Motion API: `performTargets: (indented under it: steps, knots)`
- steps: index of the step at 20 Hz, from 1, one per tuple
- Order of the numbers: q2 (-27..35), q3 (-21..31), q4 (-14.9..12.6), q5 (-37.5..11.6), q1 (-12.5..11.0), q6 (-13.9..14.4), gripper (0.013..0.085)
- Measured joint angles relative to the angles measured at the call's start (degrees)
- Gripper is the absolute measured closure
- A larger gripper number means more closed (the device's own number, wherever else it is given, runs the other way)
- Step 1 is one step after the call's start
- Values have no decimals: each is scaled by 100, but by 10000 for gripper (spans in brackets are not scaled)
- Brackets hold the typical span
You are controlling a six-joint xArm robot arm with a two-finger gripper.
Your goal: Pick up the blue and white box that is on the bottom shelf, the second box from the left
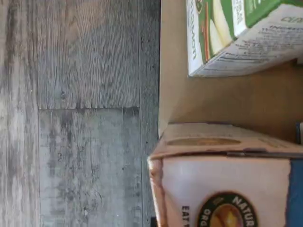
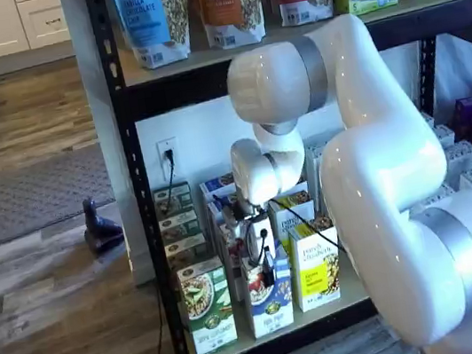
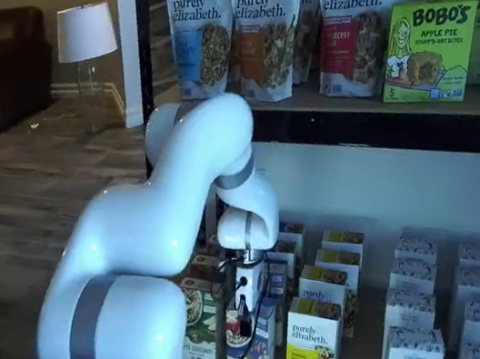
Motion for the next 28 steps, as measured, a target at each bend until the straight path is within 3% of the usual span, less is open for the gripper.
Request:
performTargets:
  steps: [5, 11, 19, 24, 25, 28]
  knots:
    - [-140, 236, -203, -127, -32, 146, 450]
    - [-646, 952, -334, -361, -65, 233, 450]
    - [-1626, 2155, -142, -539, -88, 43, 450]
    - [-1982, 2610, -97, -616, -118, -28, 450]
    - [-2057, 2698, -62, -607, -118, -59, 490]
    - [-2183, 2876, -100, -681, -118, -24, 490]
